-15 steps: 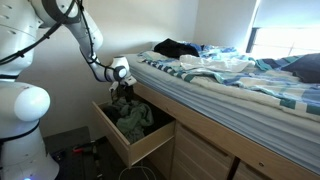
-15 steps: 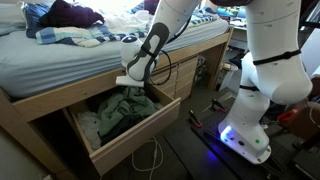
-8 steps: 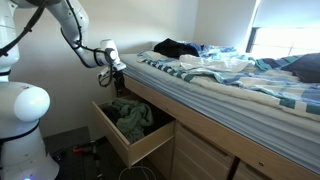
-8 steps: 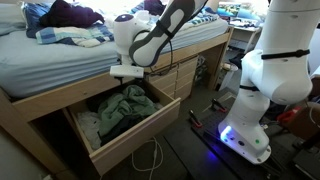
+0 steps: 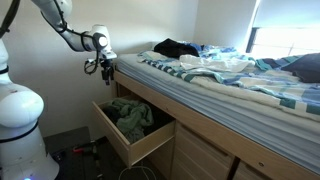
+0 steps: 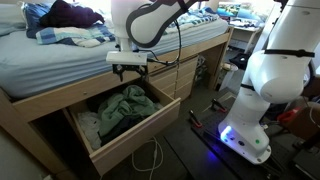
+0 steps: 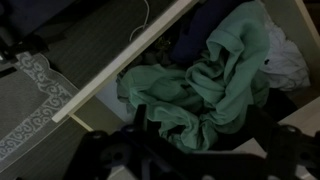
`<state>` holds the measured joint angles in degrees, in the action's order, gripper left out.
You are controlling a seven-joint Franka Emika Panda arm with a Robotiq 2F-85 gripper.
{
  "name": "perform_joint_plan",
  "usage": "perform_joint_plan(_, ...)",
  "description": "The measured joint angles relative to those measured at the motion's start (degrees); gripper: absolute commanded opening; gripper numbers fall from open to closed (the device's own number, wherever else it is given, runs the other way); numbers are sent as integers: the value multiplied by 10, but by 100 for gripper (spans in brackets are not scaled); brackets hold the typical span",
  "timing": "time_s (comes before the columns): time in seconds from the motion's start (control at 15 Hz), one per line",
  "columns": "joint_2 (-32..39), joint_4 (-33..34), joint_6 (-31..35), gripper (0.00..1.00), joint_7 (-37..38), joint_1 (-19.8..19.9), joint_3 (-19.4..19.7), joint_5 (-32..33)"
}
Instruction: Remove the green clothing from the bed and place it inside the topmost drawer on the left
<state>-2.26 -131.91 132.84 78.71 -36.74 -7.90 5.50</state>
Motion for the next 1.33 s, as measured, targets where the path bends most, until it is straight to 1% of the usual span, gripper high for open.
perform_joint_plan(0.13,-19,-1,-29,100,-48,32,-25,-11)
perform_joint_plan(0.33,-49,-1,-71,100,-156,76,-47,-17)
perform_joint_plan(0.6,-94,-1,-97,100,-327,120,-54,-30)
perform_joint_plan(0.8,-134,-1,-122,100,-421,141,-54,-47)
perform_joint_plan(0.93,-164,-1,-146,100,-456,152,-55,-48)
perform_joint_plan(1.07,-193,-1,-169,100,-472,163,-60,-48)
perform_joint_plan(1.33,-250,-9,-196,100,-482,179,-70,-48)
